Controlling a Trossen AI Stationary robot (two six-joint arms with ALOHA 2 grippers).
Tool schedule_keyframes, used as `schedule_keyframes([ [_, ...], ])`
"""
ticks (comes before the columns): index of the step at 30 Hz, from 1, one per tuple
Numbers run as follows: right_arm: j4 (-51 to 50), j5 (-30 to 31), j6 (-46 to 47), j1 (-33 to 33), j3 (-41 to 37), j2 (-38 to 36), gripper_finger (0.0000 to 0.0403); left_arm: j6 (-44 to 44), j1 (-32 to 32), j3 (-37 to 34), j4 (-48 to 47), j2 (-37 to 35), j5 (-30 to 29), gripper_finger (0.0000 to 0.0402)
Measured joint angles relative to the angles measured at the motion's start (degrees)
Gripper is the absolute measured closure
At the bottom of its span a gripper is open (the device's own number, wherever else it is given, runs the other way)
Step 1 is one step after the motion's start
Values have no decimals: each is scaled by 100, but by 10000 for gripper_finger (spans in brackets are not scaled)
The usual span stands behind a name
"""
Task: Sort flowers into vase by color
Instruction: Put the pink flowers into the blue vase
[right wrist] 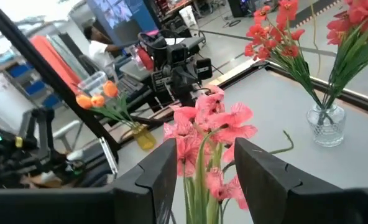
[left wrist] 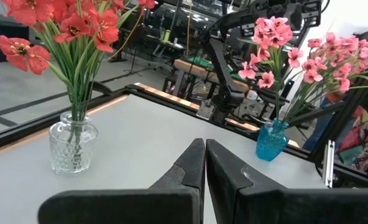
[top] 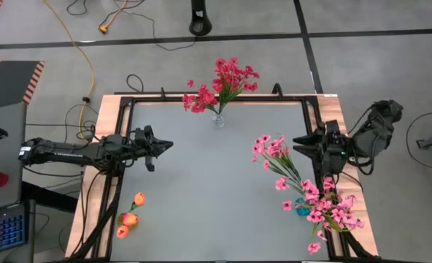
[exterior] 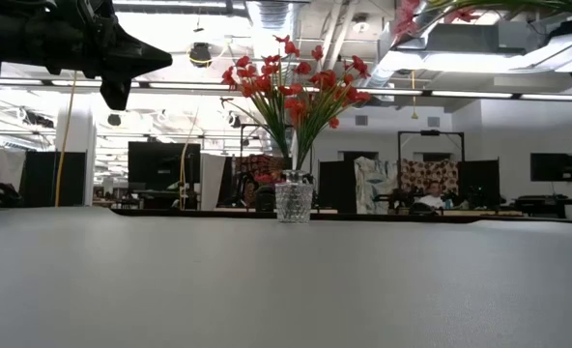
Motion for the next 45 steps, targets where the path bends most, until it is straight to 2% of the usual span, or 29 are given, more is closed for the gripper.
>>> schedule_keyframes([
  [5,-122,-476,-196,-551,4,52,216,0,2,0,-2,2,0,401],
  [16,-275,-2280,-25,-1497,4,54,217,0,0,0,-4,2,1,401],
  [23,-1015,-2834,547,-1874,8,243,217,0,2,0,-7,2,2,401],
  [28,-992,-3321,577,-1991,8,343,217,0,0,0,-9,0,2,401],
  [41,-984,-3476,518,-2000,8,393,217,0,2,0,-46,2,2,401],
  [45,-1004,-3467,421,-2000,8,450,232,0,2,0,-48,0,3,401],
])
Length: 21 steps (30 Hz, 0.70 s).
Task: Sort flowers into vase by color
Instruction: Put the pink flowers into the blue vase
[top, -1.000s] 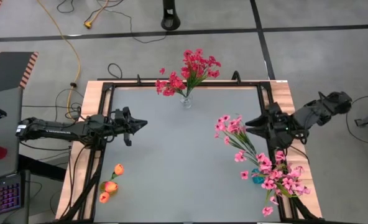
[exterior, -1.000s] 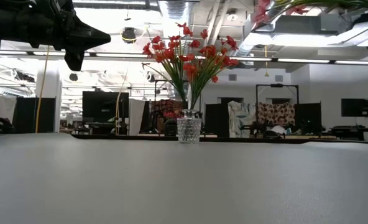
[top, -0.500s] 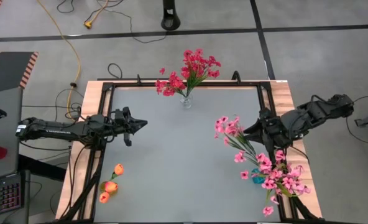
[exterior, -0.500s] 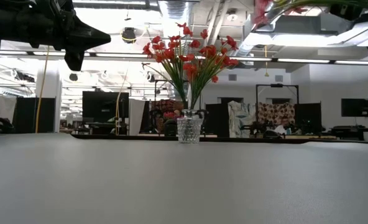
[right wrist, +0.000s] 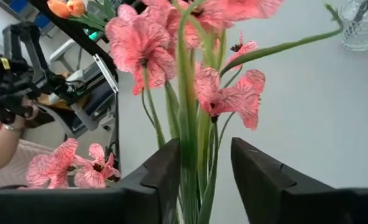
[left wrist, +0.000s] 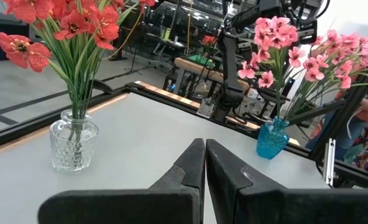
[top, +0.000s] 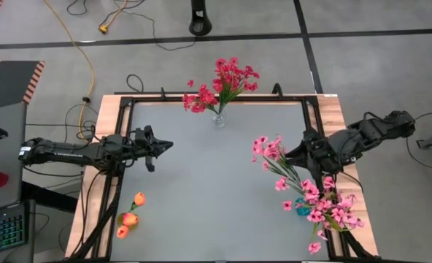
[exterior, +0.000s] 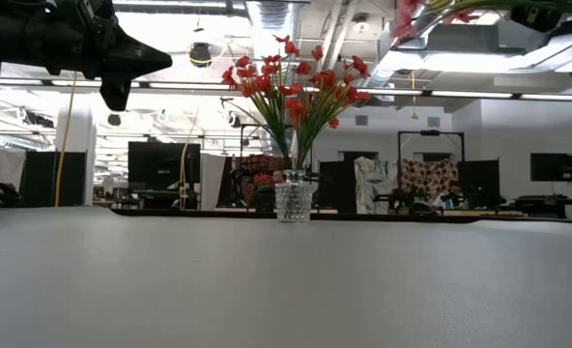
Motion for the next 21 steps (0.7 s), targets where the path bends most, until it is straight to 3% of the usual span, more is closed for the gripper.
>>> schedule_keyframes([
  [13,3,33,-163,-33,-2,227,375,0,-2,0,-2,2,0,401],
  [21,143,26,-159,-33,0,161,366,-1,-1,0,-4,1,1,401],
])
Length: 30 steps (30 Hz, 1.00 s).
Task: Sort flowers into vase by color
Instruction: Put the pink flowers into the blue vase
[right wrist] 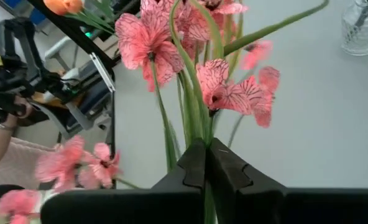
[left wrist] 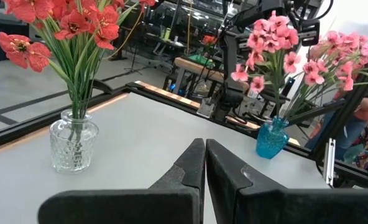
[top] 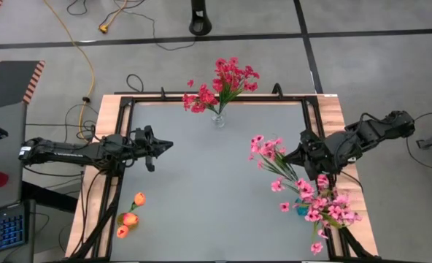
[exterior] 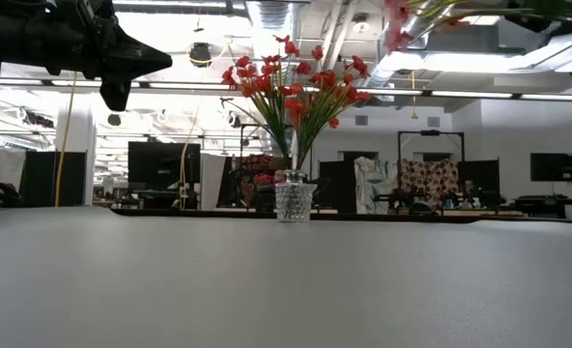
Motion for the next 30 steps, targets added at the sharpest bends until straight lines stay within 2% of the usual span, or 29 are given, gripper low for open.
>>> schedule_keyframes([
  [7,-42,53,-185,225,264,-137,381,-1,1,0,0,-1,0,401],
  [14,-617,604,40,704,271,-200,373,-101,1,1,0,0,1,401],
  [22,-833,1257,207,1510,271,-189,380,-123,-1,0,0,0,1,401],
  [30,-1172,1641,875,2472,156,-178,378,-130,-1,2,2,-1,1,401],
])
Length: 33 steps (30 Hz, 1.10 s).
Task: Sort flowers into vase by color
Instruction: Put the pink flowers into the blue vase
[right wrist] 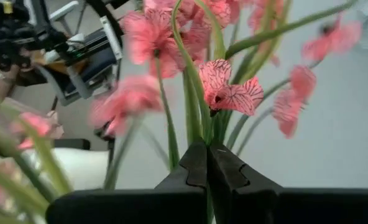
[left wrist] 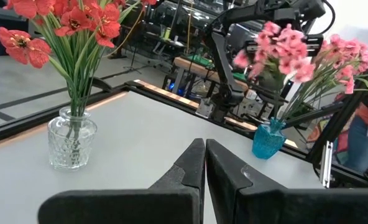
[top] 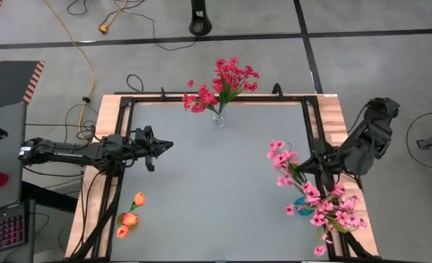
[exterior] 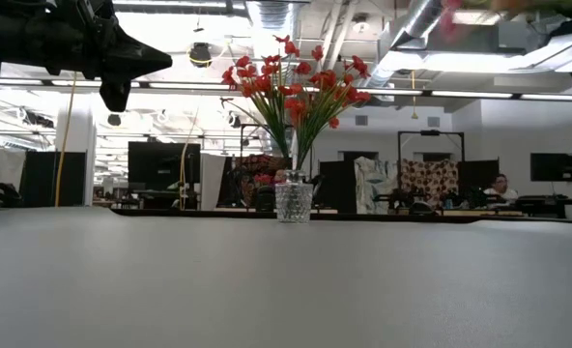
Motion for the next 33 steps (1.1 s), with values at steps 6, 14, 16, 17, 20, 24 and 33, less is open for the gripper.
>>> schedule_keyframes([
  [6,-41,44,70,556,-9,84,376,0,1,-1,0,1,0,401],
  [14,-121,-23,100,1023,-11,178,368,0,1,-1,2,0,0,401],
  [16,-130,-31,137,1084,-13,188,363,0,0,-2,2,2,0,401],
  [17,-134,-56,138,1108,-13,188,361,0,0,0,2,2,0,401],
  [20,-149,-201,146,1114,-13,190,359,0,0,0,2,0,0,401],
  [24,-147,-360,148,1110,-13,188,358,0,1,-2,2,2,0,401],
  [33,-98,-382,320,1108,-15,170,336,0,2,-2,2,2,-2,401],
])
